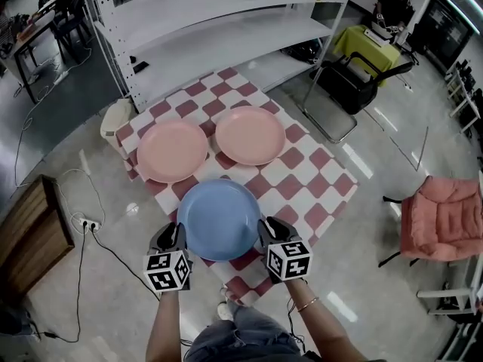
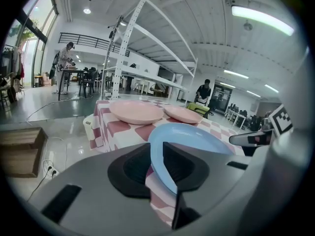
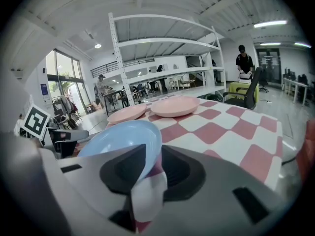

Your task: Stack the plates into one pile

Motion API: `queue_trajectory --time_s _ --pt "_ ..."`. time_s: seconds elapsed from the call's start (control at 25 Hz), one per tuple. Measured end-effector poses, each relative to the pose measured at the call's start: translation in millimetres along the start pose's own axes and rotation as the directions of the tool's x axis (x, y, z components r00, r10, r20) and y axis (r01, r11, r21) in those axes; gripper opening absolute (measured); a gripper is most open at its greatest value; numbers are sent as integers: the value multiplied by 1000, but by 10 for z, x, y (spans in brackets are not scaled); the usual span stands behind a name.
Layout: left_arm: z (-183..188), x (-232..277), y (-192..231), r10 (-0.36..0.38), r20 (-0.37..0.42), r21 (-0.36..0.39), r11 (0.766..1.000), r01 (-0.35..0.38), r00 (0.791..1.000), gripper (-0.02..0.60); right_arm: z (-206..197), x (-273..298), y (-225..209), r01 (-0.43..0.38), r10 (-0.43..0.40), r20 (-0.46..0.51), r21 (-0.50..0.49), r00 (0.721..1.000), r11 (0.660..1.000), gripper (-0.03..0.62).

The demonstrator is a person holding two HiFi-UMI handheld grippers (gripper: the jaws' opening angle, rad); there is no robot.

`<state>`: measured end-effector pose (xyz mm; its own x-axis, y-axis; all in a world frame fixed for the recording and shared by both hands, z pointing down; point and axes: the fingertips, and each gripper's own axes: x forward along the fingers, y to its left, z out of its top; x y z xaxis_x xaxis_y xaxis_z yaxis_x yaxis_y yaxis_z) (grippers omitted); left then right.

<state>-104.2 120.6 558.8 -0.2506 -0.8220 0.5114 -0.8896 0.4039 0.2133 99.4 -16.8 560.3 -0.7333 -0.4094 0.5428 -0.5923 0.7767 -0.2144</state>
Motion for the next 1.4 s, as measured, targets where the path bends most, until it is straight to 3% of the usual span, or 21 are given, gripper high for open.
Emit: queue_trajectory --time_s 0.28,0.76,1.16,1.4 --pt "-38 177 66 19 -33 -30 999 -20 999 121 -11 188 -36 5 -6 -60 -18 998 1000 123" --pt "-132 407 110 27 -109 -38 999 -31 994 123 -135 359 -71 3 -8 -138 -35 990 999 124" --pt "-142 458 131 83 -128 -16 996 -85 988 50 -159 421 -42 -4 -4 -169 -46 986 999 92" --pt "-40 411 99 78 -109 -31 996 -82 991 32 -141 385 -31 3 -8 -178 -29 984 1000 94"
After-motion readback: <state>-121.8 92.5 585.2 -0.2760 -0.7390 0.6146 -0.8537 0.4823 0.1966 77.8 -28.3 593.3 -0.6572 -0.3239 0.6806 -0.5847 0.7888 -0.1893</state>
